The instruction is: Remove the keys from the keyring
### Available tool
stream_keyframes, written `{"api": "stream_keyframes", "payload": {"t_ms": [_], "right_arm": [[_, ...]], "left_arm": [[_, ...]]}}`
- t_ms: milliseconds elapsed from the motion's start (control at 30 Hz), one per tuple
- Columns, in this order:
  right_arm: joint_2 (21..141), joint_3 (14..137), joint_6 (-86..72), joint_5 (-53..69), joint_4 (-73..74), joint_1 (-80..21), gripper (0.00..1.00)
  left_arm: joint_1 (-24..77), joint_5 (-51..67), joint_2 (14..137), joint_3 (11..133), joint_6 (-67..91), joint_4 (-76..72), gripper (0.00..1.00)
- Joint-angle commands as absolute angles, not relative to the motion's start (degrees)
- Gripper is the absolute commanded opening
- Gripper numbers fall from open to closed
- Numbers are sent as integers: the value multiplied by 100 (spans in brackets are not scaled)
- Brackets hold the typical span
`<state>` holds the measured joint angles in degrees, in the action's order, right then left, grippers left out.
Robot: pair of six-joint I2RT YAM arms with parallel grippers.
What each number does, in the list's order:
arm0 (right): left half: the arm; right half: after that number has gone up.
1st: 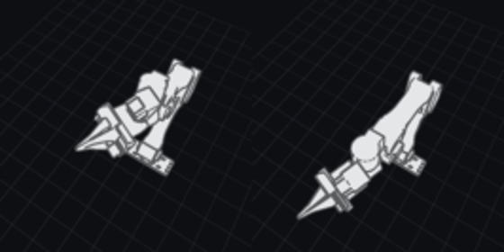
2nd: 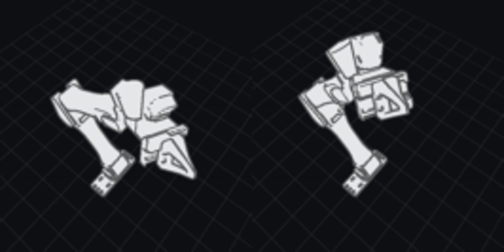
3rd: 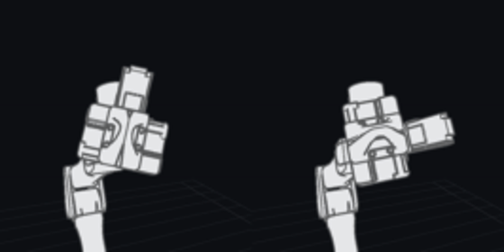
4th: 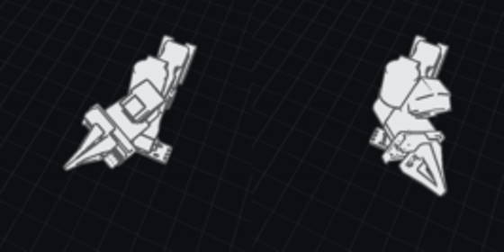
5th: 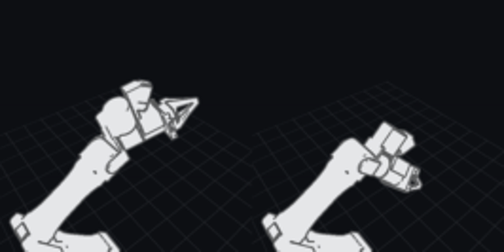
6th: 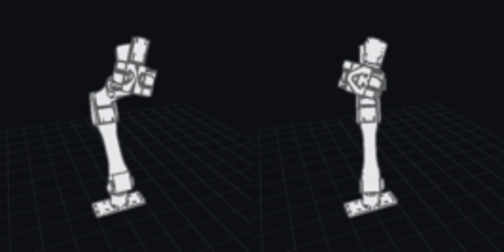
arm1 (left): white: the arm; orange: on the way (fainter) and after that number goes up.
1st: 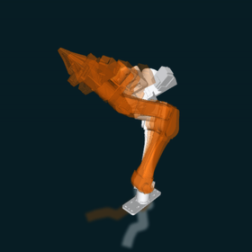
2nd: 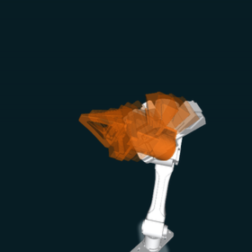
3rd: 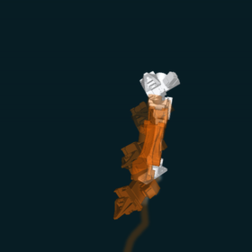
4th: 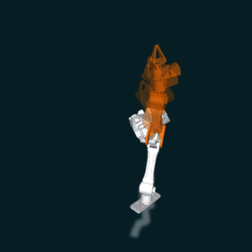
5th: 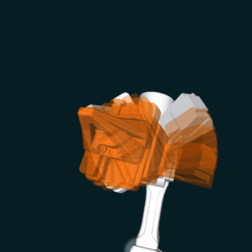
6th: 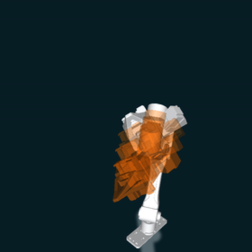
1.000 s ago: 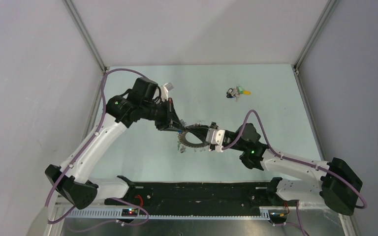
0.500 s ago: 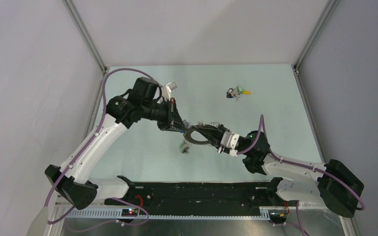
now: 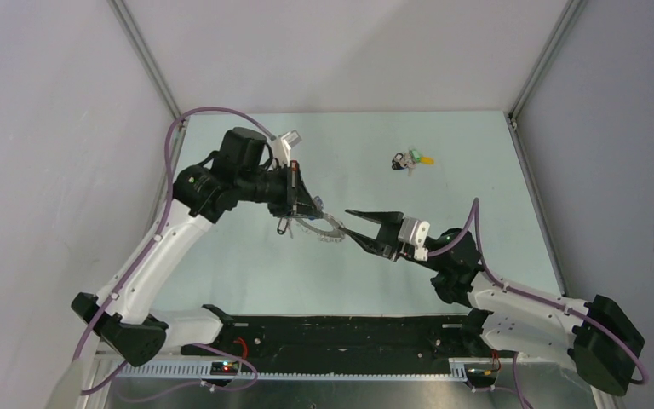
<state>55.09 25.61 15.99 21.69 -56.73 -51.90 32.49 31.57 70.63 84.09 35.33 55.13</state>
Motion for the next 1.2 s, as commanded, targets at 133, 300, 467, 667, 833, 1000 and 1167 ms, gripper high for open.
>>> {"api": "stream_keyframes", "payload": {"t_ms": [133, 300, 467, 667, 833, 1000, 1167], "right_arm": [[5597, 2691, 1240, 1994, -5352, -5329, 45], [5789, 2853, 1366, 1527, -4873, -5404, 67], [5828, 2941, 1620, 1031, -4658, -5424, 69], [5713, 3005, 1745, 849, -4537, -5202, 69], [5621, 3050, 1816, 918, -4488, -5013, 68], [5524, 3067, 1752, 1379, -4738, -4992, 61], [5584, 3108, 1718, 1796, -5132, -5074, 55]], "left_arm": [[3234, 3179, 6923, 8795, 3491, 5312, 0], [3235, 3225, 6908, 8851, 3546, 5316, 0], [3238, 3270, 6835, 8867, 3591, 5316, 0], [3239, 3369, 6840, 8845, 3612, 5315, 0], [3237, 3386, 6847, 8842, 3617, 5311, 0], [3234, 3364, 6862, 8842, 3648, 5308, 0], [3239, 3369, 6866, 8850, 3689, 5311, 0]]}}
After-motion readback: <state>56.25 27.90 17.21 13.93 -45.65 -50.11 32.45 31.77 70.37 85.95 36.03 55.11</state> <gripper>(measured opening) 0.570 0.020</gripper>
